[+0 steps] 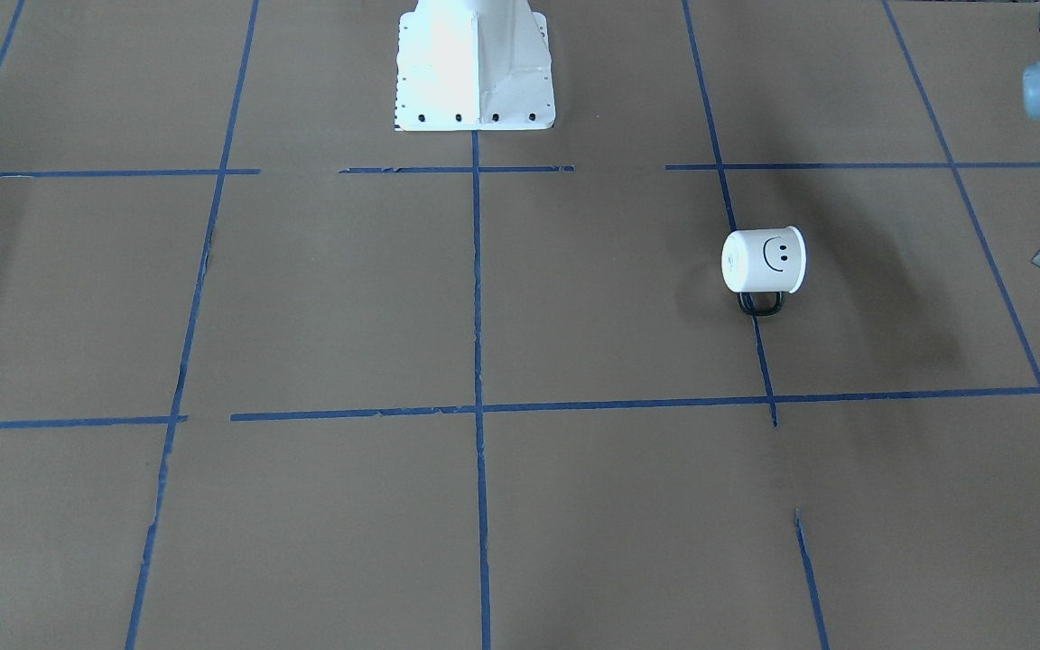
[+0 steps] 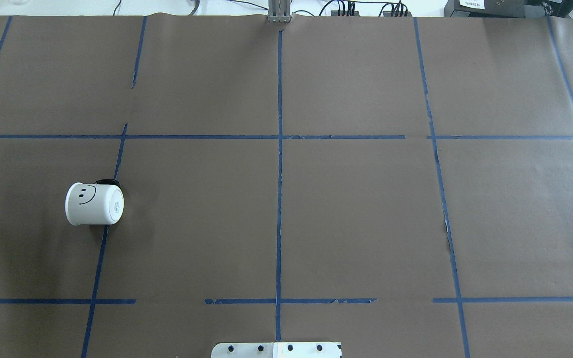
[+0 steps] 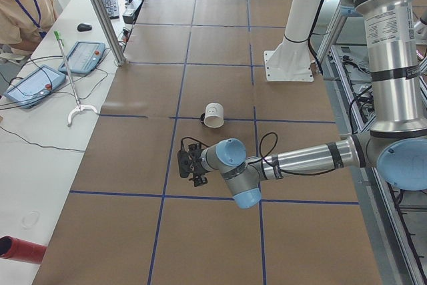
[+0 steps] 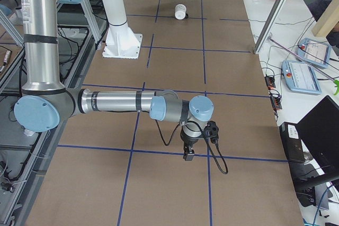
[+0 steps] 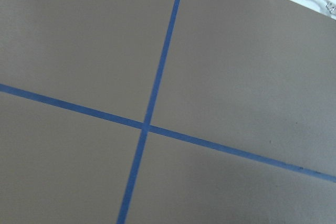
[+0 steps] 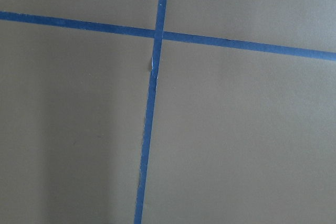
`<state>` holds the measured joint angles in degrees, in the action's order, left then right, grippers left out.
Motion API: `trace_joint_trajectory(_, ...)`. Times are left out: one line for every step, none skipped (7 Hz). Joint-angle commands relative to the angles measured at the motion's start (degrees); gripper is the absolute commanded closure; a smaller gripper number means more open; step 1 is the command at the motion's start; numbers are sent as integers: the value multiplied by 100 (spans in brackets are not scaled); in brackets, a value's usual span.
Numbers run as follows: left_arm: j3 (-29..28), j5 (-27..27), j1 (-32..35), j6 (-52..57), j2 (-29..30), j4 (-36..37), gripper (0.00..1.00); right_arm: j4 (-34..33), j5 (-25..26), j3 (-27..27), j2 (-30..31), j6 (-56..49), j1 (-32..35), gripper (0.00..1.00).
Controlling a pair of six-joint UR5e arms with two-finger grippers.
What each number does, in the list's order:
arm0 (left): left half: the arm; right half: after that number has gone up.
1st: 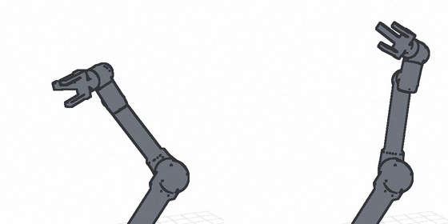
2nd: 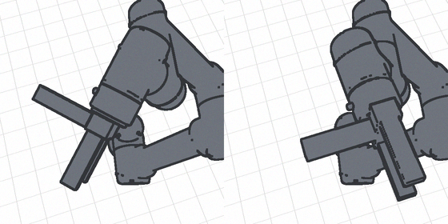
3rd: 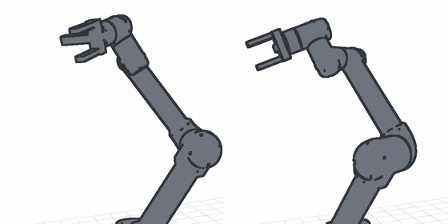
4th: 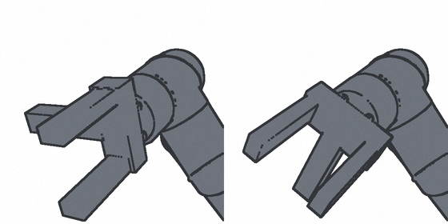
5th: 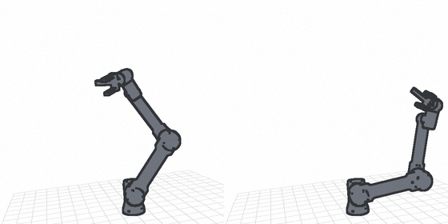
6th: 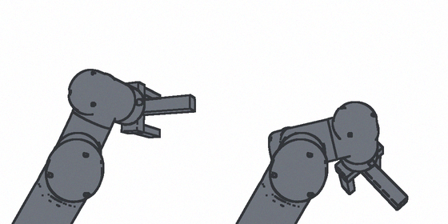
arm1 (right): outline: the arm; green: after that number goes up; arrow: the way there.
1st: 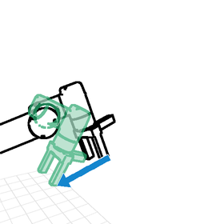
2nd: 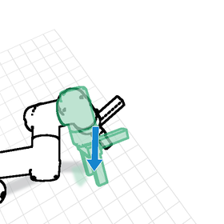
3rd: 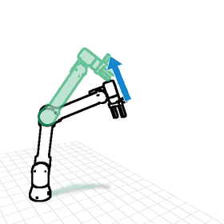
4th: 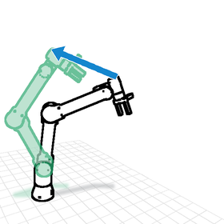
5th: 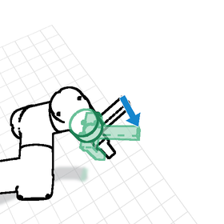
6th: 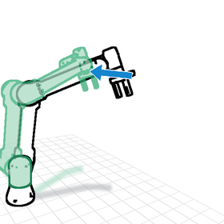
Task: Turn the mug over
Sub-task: 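Move the left gripper down toward the white smiley mug's side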
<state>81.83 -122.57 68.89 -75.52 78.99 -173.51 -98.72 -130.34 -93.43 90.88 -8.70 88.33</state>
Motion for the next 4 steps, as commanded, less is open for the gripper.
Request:
trace_joint_trajectory(-429, 452, -936, -1862, 526, -1426, 0, 1, 0, 0, 0, 0, 0, 0)
trace_joint_trajectory(-631, 479, -1095, -2366, 808, -1970, 0, 2, 0, 0, 0, 0, 0, 0)
trace_joint_trajectory(-894, 436, -1184, -2528, 846, -2689, 0, 2, 0, 0, 0, 0, 0, 0)
trace_joint_trajectory(-1280, 375, -1298, -2843, 925, -3601, 0, 2, 0, 0, 0, 0, 0, 0)
